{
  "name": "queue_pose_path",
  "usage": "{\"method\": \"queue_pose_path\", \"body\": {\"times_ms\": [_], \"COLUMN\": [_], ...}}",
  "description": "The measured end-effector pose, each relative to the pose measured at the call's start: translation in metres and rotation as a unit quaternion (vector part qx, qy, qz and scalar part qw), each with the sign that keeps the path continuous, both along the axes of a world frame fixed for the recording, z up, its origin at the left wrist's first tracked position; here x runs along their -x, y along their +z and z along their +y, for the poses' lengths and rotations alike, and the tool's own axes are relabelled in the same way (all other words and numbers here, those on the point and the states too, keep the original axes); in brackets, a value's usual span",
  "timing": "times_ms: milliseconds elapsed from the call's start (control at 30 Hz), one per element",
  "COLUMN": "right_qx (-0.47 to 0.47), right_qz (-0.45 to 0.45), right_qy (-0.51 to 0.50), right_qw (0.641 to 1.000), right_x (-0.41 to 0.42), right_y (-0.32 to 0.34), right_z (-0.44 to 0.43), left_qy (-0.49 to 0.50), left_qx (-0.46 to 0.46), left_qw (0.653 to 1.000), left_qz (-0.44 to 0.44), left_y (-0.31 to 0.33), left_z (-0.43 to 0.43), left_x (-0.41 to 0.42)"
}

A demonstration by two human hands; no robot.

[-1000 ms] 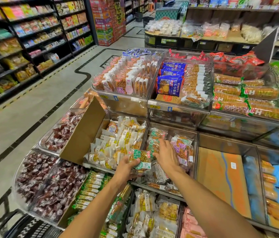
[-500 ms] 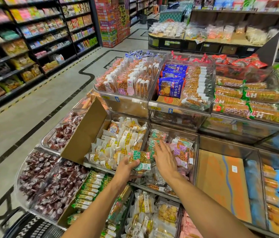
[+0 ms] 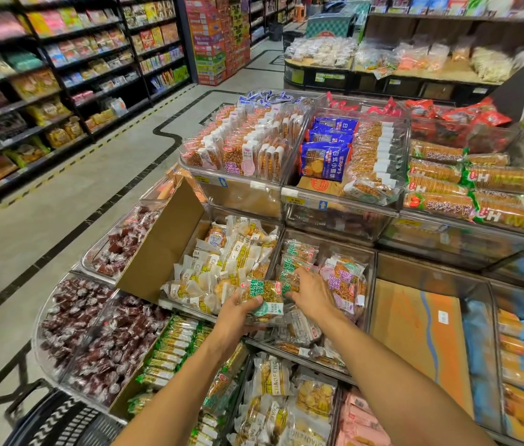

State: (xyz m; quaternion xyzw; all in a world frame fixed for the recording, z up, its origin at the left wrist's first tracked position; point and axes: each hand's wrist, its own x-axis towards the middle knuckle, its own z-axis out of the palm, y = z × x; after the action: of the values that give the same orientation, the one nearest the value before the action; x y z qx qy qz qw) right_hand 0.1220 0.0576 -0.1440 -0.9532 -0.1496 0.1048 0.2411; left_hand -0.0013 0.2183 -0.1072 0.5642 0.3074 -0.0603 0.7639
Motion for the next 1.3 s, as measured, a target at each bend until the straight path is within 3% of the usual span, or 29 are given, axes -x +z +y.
{"method": "queue_pose_path", "body": {"times_ms": [300, 433, 700, 1000, 1167, 1300], "right_qx": [-0.199, -0.350, -0.528, -0.565, -0.589, -0.578], "right_qz": [0.004, 0.043, 0.183, 0.117, 0.074, 0.023], "right_qy": [-0.131, -0.215, -0.318, -0.450, -0.545, -0.603], "right_qw": [0.971, 0.911, 0.766, 0.681, 0.592, 0.550], "right_x": [0.000, 0.004, 0.047, 0.153, 0.217, 0.265], "right_y": [0.045, 0.058, 0.060, 0.082, 0.087, 0.069], "right_z": [-0.031, -0.048, -0.093, -0.134, -0.146, -0.167], "left_qy": [-0.018, -0.034, -0.120, -0.286, -0.381, -0.443], "left_qx": [0.010, 0.008, 0.006, 0.054, 0.054, 0.064], "left_qw": [1.000, 0.998, 0.989, 0.952, 0.919, 0.889], "left_qz": [-0.023, -0.051, -0.082, -0.099, -0.089, -0.097], "left_y": [0.011, 0.019, 0.025, 0.027, 0.017, 0.014], "left_z": [0.003, 0.000, -0.021, -0.063, -0.099, -0.139], "left_x": [0.000, -0.007, -0.027, -0.042, -0.026, -0.005]}}
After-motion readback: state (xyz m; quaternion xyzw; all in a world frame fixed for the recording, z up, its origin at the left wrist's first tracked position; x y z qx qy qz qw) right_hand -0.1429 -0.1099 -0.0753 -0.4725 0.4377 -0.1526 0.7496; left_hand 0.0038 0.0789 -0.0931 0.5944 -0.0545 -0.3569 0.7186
